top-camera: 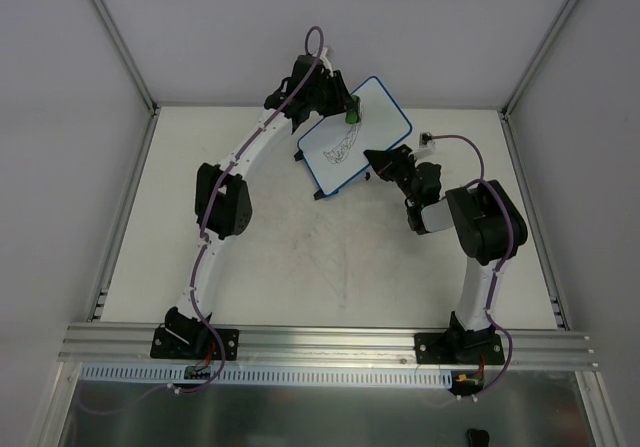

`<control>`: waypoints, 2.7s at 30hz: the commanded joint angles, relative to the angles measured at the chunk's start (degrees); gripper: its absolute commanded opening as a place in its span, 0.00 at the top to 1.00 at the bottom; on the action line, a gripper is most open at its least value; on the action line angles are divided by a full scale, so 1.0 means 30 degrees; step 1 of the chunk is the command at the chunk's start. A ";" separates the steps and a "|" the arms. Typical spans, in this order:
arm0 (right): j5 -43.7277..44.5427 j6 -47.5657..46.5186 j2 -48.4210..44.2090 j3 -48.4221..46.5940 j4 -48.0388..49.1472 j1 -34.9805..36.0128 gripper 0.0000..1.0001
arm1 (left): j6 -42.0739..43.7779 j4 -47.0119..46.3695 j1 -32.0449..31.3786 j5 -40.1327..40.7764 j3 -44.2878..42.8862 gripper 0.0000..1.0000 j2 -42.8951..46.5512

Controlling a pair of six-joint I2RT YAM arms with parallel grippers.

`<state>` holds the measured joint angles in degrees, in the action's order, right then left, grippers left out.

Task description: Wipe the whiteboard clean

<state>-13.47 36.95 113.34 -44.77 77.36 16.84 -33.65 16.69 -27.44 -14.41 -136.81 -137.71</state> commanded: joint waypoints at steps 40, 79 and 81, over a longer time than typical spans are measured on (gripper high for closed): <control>-0.2510 -0.0013 -0.0778 0.0657 0.2513 0.1476 1.00 | -0.0180 -0.0465 -0.0961 0.2753 0.3496 1.00 0.2919; -0.3331 -0.2824 -0.3502 0.0628 -0.3111 0.2297 1.00 | -0.0210 -0.0641 -0.0785 0.4394 1.1913 1.00 1.1656; -0.3418 -0.2824 -0.3473 0.0628 -0.3112 0.2297 1.00 | -0.0326 -0.0292 -0.0814 0.4628 1.1855 1.00 1.1481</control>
<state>-19.09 30.96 105.06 -41.56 68.64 22.57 -33.89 15.73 -29.65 -1.30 -100.40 -103.15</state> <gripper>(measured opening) 0.078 0.304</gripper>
